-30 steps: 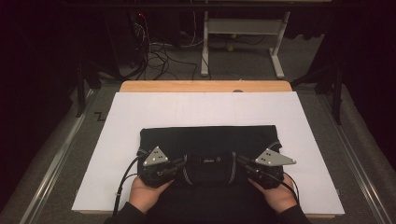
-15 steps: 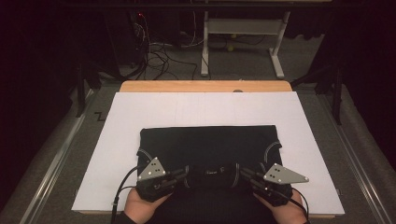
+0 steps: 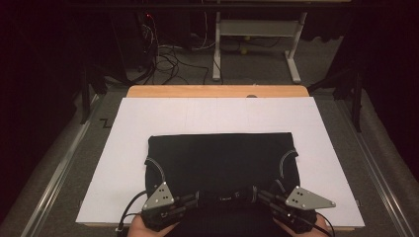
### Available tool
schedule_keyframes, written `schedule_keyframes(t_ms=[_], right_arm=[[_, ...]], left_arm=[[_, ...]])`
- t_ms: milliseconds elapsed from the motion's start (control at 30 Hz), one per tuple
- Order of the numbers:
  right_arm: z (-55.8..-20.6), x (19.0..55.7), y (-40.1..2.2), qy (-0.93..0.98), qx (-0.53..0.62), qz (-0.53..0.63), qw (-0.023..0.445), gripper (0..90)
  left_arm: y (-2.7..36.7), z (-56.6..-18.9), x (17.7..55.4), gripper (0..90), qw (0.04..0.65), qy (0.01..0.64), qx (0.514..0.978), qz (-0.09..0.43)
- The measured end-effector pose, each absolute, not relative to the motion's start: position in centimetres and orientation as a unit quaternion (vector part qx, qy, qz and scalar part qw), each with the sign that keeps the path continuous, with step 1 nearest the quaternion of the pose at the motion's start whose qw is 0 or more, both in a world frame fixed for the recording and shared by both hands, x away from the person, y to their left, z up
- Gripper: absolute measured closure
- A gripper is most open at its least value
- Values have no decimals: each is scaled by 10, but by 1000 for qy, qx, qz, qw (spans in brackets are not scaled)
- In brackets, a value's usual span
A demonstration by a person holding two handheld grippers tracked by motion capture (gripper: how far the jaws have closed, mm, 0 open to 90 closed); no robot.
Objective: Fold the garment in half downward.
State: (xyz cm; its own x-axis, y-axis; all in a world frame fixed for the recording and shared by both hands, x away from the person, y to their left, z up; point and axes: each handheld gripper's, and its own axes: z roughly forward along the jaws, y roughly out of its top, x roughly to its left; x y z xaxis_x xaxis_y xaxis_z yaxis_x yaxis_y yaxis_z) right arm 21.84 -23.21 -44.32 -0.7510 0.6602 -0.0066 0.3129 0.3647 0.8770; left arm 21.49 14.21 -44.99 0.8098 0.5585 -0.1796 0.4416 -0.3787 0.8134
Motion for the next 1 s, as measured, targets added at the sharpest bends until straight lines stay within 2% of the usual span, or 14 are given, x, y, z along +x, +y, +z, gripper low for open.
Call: schedule_keyframes(t_ms=[167,233,300,367,633,700,800,933,1000], right_arm=[[-446,206,-233,815,294,465,182,826],[-447,202,-233,819,291,462,179,783],[-448,200,-234,818,290,465,175,705],[-447,200,-235,815,292,470,173,666],[-448,206,-241,799,315,477,187,570],[-451,208,-243,797,323,474,192,511],[-454,213,-246,787,345,466,208,373],[-456,218,-251,775,366,466,219,276],[-457,220,-254,772,373,463,226,239]], left_arm=[[142,-454,204,736,463,298,833,53],[143,-451,201,733,470,297,829,60],[147,-446,200,668,481,302,820,76],[153,-443,201,661,492,311,808,87],[163,-455,215,578,474,341,808,83],[164,-458,218,533,471,346,807,85],[168,-460,222,458,478,349,802,86],[174,-460,226,364,489,348,795,92],[177,-461,228,354,491,350,792,94]])
